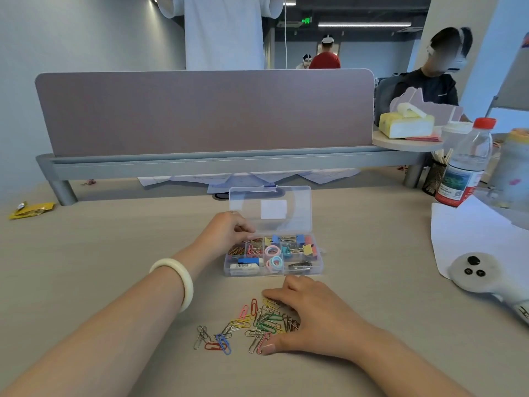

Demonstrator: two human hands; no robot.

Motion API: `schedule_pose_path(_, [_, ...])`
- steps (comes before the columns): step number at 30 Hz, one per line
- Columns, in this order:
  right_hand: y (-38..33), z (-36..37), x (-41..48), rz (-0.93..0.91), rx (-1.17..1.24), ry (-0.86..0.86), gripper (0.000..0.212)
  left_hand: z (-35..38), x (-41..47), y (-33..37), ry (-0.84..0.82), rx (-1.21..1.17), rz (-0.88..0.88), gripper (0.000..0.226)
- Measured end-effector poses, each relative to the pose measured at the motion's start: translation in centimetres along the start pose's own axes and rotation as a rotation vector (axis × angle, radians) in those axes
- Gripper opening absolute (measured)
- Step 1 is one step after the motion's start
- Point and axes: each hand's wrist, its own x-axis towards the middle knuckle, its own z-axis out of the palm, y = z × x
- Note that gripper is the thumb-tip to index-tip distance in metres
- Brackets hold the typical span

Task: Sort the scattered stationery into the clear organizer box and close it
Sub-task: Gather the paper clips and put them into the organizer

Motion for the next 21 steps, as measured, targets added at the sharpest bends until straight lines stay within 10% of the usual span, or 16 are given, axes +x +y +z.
schedule_pose_path(9, [0.2,0.1,0.2,-0.053,0.054,0.040,0.065,-1.2,-3.7,0.2,0.174,-0.121,-0.007,0.018])
schedule_pose_path(21, [2.5,-1.8,-0.5,0.004,0.377,-0.078,0.057,-3.6,-13.1,-0.6,-0.339,-0.171,0.012,0.033])
